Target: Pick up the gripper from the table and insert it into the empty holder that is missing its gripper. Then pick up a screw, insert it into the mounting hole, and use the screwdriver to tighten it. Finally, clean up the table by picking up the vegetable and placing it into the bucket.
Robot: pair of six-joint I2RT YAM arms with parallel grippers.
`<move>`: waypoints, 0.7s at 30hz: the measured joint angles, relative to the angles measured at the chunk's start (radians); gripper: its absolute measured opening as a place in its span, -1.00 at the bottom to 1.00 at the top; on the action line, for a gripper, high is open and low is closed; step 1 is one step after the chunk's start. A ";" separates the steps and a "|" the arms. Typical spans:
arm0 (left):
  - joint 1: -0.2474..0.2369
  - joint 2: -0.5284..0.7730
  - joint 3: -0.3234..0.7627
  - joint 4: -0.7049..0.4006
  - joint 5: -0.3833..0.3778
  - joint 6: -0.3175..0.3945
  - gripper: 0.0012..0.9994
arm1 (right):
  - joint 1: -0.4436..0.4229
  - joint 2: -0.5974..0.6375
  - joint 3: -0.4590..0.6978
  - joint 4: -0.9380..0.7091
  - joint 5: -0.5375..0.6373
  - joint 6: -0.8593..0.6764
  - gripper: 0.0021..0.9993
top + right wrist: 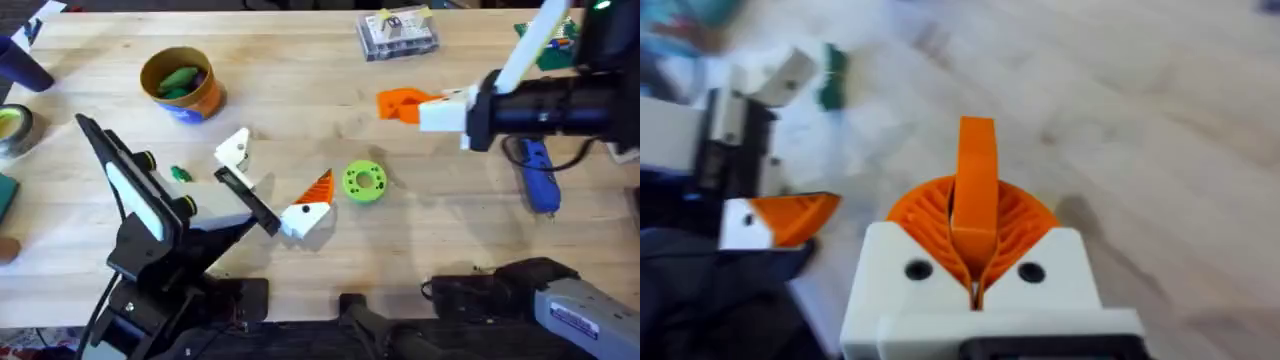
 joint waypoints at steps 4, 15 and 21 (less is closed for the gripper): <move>0.000 0.000 0.000 0.000 0.000 0.000 0.98 | 0.026 0.105 -0.080 0.130 -0.199 0.115 -0.97; 0.000 0.000 0.000 0.000 0.005 0.000 0.98 | 0.173 0.412 -0.104 0.512 -0.537 0.422 -0.97; 0.000 0.000 0.000 0.002 0.059 0.000 0.98 | 0.205 0.519 -0.104 0.598 -0.657 0.553 -0.97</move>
